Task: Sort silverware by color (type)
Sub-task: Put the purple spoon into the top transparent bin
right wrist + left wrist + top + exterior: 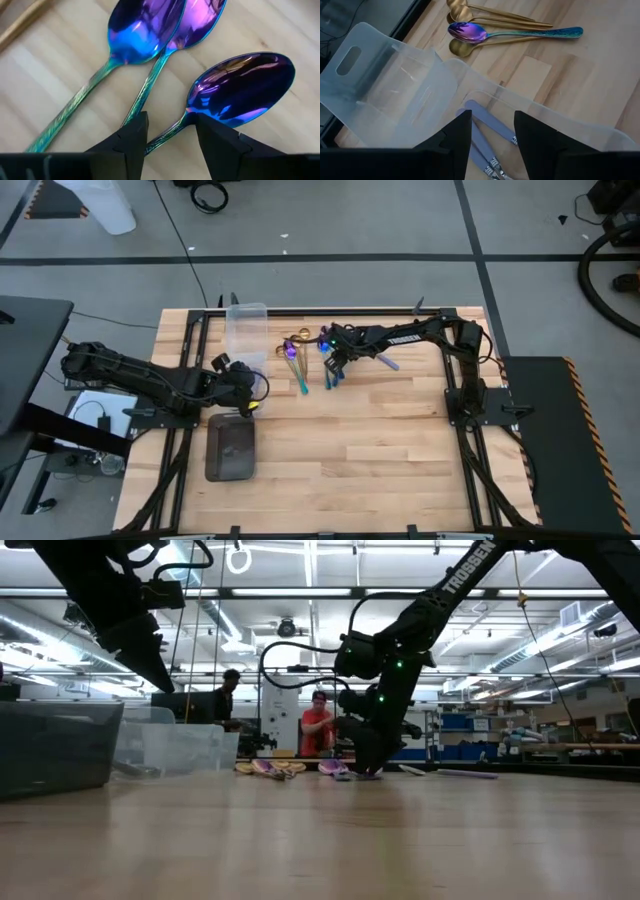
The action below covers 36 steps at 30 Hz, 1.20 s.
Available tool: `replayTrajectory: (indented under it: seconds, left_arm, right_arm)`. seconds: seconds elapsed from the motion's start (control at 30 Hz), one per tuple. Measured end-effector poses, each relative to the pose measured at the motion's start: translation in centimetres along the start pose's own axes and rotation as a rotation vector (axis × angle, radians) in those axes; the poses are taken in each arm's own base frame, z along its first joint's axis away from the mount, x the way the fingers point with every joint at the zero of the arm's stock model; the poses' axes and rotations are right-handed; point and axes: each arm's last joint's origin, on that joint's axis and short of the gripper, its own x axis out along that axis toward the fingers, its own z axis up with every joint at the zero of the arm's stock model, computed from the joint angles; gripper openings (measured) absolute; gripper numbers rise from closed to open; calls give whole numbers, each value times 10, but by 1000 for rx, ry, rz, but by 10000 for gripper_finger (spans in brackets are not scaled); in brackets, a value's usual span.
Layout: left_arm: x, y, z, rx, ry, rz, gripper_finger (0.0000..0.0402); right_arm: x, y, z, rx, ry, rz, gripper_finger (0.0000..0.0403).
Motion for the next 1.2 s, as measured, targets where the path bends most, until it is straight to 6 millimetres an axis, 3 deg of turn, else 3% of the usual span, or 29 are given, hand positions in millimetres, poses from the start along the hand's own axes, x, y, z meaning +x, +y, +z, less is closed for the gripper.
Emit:
replayTrajectory:
  seconds: [0.37,0.57,1.03,1.2]
  left_arm:
    - [0,0,0,3,0,0,157]
    - [0,0,0,3,0,0,157]
    - [0,0,0,2,0,0,157]
    - [0,0,0,0,-2,-2,157]
  right_arm:
    - [-9,-7,-1,-141,57,70,49]
    - [-12,-6,0,-199,63,112,9]
    - [-40,-9,8,-209,0,112,7]
    - [-37,-12,12,-231,-48,57,35]
